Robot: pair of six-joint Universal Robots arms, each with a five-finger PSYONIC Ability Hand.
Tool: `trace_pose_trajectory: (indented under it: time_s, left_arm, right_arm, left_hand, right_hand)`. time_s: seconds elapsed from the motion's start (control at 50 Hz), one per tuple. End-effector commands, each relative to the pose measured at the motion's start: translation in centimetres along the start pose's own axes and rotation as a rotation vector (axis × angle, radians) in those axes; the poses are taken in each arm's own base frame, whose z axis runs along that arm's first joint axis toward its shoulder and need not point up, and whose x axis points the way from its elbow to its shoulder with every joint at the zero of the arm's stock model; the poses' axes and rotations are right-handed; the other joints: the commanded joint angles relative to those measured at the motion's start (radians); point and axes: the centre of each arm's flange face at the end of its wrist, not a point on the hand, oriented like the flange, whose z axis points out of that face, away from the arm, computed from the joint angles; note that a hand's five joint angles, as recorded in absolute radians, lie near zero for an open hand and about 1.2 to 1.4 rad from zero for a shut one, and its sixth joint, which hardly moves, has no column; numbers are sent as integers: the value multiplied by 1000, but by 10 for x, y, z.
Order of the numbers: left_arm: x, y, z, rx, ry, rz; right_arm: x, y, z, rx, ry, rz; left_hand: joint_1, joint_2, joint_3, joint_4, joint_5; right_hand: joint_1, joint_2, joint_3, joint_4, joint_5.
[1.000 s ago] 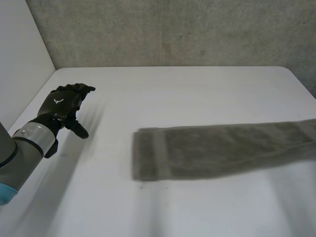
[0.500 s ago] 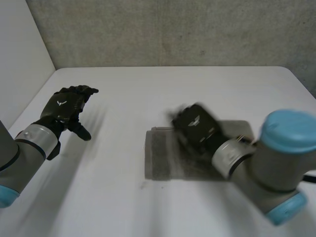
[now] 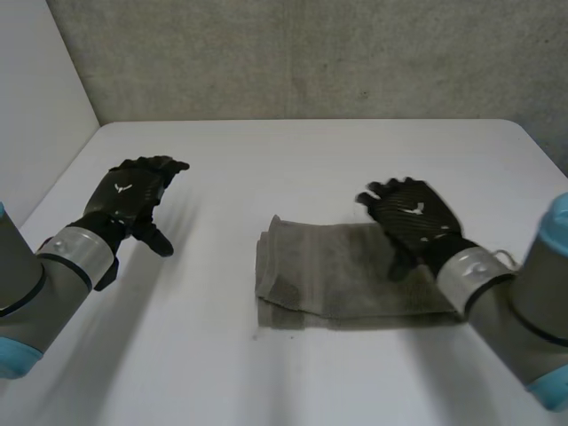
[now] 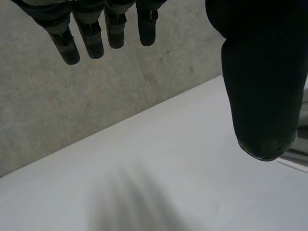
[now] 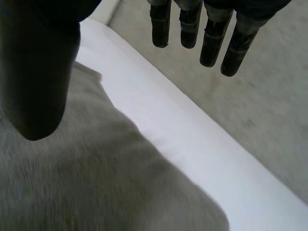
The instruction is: Fold the towel.
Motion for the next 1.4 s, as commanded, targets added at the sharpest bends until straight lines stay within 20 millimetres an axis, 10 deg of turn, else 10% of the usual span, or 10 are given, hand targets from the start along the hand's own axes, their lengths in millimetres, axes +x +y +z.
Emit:
trace_pose_trajectory:
  time_s: [0.02, 0.36, 0.6, 0.74, 0.88, 1.06, 1.14, 1.18, 1.22, 1.4]
  left_arm:
    - [21, -10, 0, 26, 59, 14]
    - [73, -28, 2, 23, 105, 28]
    - [79, -30, -2, -110, 82, -26]
    - [81, -37, -4, -90, 87, -47]
    - [81, -42, -6, -77, 86, -47]
    - [76, -49, -10, -58, 72, -50]
    - [76, -49, -10, -58, 72, -50]
    - [76, -50, -9, -54, 71, -49]
    - [75, -51, -9, -50, 71, -50]
    - [78, -67, 1, 7, 78, -48]
  right_arm:
    - [25, 37, -19, -161, 66, 91]
    - [42, 82, -43, -317, 105, 122]
    - [64, 84, -36, -230, 184, 86]
    - [73, 46, -21, -106, 193, 4]
    - [-11, -24, 1, 89, -79, -95]
    - [-113, -15, 5, 44, -386, -118]
    - [-120, -4, 6, -1, -411, -121]
    - [-119, -7, 6, 7, -404, -120]
    - [-113, -19, 4, 34, -382, -104]
    - [-64, -43, 1, 58, -235, 103]
  left_hand:
    - [-2, 9, 7, 7, -28]
    - [5, 16, 14, 14, -21]
    - [-2, 9, 7, 7, -28]
    - [-2, 9, 7, 7, -28]
    - [-2, 9, 7, 7, -28]
    - [-2, 9, 7, 7, -28]
    - [-2, 9, 7, 7, -28]
    - [-2, 9, 7, 7, -28]
    - [-2, 9, 7, 7, -28]
    - [-2, 9, 7, 7, -28]
  right_hand:
    - [-61, -73, -69, -88, -60]
    - [210, 198, 203, 184, 211]
    - [1161, 1149, 1153, 1134, 1162]
    - [1161, 1149, 1153, 1134, 1162]
    - [1161, 1149, 1153, 1134, 1162]
    - [1161, 1149, 1153, 1134, 1162]
    - [1161, 1149, 1153, 1134, 1162]
    - [806, 794, 799, 780, 807]
    - [-61, -73, -69, -88, -60]
    - [-61, -73, -69, -88, -60]
